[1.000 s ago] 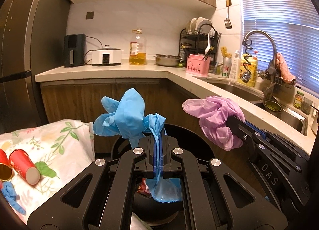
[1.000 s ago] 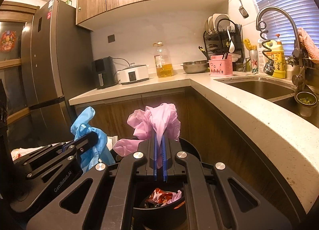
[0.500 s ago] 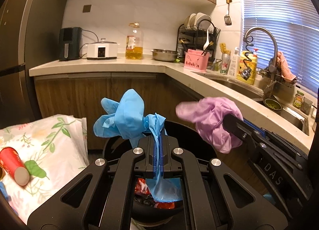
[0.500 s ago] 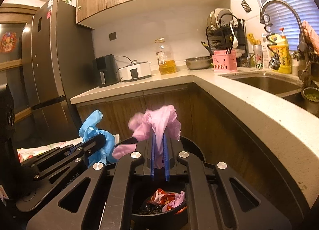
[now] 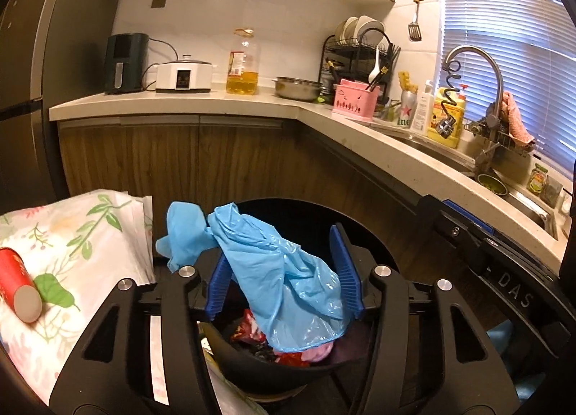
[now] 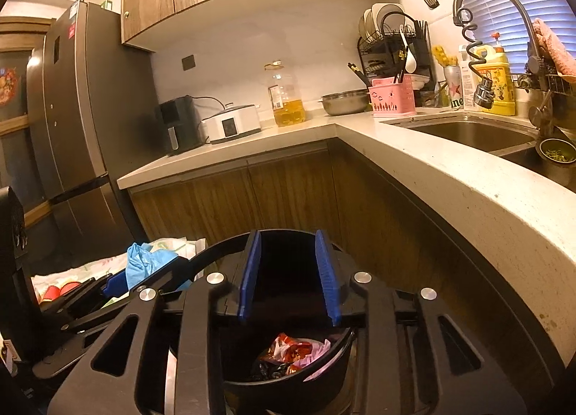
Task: Collect trash
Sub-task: 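Open both tools to drop the gloves into the bin, then move both tools back over the table toward the remaining trash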
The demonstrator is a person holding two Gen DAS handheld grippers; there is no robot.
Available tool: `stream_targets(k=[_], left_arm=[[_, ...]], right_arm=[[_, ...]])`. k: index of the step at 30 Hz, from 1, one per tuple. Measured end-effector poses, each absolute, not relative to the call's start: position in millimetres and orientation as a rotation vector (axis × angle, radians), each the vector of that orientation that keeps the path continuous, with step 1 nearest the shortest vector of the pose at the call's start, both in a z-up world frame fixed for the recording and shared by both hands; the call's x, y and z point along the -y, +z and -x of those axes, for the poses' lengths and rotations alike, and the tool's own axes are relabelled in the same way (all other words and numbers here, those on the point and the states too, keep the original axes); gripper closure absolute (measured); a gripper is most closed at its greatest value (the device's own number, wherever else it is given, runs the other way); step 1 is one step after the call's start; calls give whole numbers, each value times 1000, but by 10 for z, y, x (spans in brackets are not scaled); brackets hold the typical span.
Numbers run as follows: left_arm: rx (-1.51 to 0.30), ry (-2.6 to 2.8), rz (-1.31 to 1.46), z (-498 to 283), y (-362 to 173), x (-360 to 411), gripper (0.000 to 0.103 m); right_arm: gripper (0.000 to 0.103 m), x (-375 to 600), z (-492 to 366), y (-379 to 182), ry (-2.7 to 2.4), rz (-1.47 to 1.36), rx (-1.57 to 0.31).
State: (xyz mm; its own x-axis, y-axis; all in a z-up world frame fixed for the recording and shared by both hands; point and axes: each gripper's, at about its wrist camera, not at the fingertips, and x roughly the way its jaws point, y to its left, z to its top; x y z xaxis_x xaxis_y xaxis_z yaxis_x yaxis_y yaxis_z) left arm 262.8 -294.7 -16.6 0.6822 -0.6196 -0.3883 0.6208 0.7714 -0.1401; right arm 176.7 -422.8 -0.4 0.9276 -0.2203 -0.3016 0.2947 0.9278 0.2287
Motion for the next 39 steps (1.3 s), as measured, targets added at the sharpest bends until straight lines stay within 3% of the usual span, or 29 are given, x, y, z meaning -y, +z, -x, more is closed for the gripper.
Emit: stream_targets(k=[2, 19, 23, 29, 39], left_arm=[[-437, -707, 4, -2624, -167, 2933, 49], [-575, -822, -14, -2639, -472, 2947, 28], [-617, -840, -12, -2675, -532, 2944, 16], [-578, -901, 18, -2650, -428, 2946, 6], [-521, -917, 82, -2624, -367, 2847, 6]], right_arm=[[64, 4229, -1753, -6, -273, -277, -275], [63, 4282, -1630, -4, -295, -294, -264], [63, 4292, -1622, -7, -301, -297, -264], [63, 4338, -1582, -7, -325, -309, -252], [63, 4360, -1558, -47, -334, -320, -256]])
